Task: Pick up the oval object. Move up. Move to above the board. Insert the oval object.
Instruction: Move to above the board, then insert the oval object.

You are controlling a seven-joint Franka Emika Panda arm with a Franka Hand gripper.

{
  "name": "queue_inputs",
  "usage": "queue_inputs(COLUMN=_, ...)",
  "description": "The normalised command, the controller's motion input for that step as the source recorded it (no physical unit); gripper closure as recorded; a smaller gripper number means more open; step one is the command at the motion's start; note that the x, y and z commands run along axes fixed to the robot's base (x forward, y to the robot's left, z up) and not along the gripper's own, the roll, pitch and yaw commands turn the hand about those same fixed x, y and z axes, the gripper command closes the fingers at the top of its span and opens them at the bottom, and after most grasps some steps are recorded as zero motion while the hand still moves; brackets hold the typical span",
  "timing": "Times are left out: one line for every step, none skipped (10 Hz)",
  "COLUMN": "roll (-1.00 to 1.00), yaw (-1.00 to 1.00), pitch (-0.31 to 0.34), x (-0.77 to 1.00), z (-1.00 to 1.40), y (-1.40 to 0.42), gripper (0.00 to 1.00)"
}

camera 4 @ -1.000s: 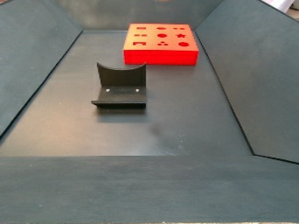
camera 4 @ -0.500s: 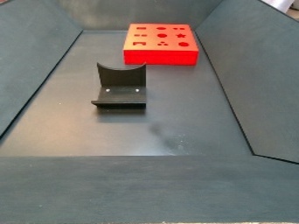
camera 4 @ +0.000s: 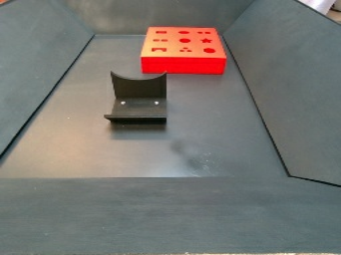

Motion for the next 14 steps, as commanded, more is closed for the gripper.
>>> queue_inputs(roll=0.05, yaw=0.53, pitch=0.165, x=0.05, z=0.03, y=-0.05, gripper=1.0)
queue_inputs(roll=0.04, yaw=0.28, pitch=0.136, x=0.05, z=0.03, y=-0.04, gripper=1.0)
queue_inputs(roll=-0.04, yaw=0.0, pitch=0.003, x=-0.09, z=-0.17, y=0.0, gripper=1.0)
queue_inputs(roll=-0.08, yaw=0.0, pitch=-0.024, x=-0.07, z=-0.07, y=0.03, gripper=1.0)
queue_inputs(roll=-0.09, yaw=0.0, pitch=-0.069, x=0.0, z=-0.15, y=0.0, gripper=1.0)
queue_inputs(roll=-0.12, yaw=0.0, pitch=-0.051, x=0.08, z=-0.38, y=0.0, gripper=1.0)
queue_inputs(roll=0.03, yaw=0.0, pitch=-0.046, x=0.09, z=-1.0, y=-0.05, gripper=1.0)
queue_inputs(roll=-0.04, yaw=0.01, pitch=-0.083, x=0.0, z=-0.25, y=-0.04, gripper=1.0)
queue_inputs(roll=-0.16, yaw=0.0, pitch=-0.256, x=-0.15, z=-0.31, y=0.0, gripper=1.0)
queue_inputs(roll=0.0, yaw=0.0, pitch=-0.096, x=-0.04, z=-0.3, y=-0.13, gripper=1.0)
queue_inputs(roll=0.0, yaw=0.12, pitch=-0.04, x=0.0, z=-0.27, y=-0.22, gripper=1.0)
queue_inputs(roll=0.0, yaw=0.21, pitch=-0.079, x=-0.01, z=-0.35, y=-0.32, gripper=1.0)
queue_inputs(roll=0.0, yaw=0.32, pitch=-0.137, x=-0.06, z=-0.52, y=-0.33, gripper=1.0)
queue_inputs(roll=0.0, yaw=0.34, pitch=-0.139, x=0.0, z=-0.57, y=-0.36, gripper=1.0)
